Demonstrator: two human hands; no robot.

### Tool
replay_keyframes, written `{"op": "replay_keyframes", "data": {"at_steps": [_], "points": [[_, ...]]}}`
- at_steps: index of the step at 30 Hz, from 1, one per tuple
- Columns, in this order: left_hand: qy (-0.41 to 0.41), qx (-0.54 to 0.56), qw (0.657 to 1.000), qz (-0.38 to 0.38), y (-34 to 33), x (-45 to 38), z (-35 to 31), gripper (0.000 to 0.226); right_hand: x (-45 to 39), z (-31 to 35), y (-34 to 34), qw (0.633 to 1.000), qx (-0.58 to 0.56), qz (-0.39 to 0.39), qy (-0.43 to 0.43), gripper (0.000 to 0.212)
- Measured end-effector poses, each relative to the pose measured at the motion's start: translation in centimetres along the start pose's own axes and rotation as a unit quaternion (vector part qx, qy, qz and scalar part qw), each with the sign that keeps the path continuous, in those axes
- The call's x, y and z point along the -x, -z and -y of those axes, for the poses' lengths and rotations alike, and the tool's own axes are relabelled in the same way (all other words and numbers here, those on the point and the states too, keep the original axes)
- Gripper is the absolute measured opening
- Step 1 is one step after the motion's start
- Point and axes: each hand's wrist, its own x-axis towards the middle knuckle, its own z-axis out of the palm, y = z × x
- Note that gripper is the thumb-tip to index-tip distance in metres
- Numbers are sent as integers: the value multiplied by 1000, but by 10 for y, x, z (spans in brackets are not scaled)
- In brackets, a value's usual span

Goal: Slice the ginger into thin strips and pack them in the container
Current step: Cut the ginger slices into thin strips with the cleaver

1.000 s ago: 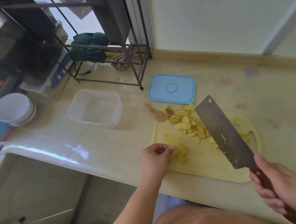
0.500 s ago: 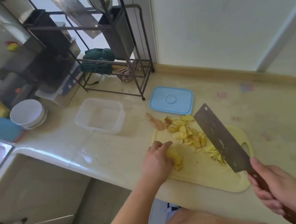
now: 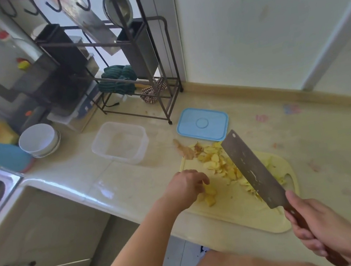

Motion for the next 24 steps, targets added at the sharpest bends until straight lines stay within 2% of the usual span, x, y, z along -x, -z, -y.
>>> {"op": "replay_keyframes", "data": {"at_steps": [7,13,18,20,22,24], "points": [[-32,-143,988,58,4,-11,-2,33,-1,-3,2,1000,1,-3,-1,76],[-9,-116,993,18,6,-4,-2,22,-2,-5,3,1000,-11,-7,-2,76],[-49,-114,992,10,-11,10,-8,28,-2,-5,3,1000,-18,-6,0,77],[-19,-69,997,4,-18,13,-13,29,-2,-5,3,1000,-19,-5,-1,77],[82,94,992,-23,-21,17,-26,27,-1,-5,4,1000,-18,-4,3,78],[191,269,943,-51,-24,18,-45,27,-1,-6,5,1000,-15,-6,5,78]]}}
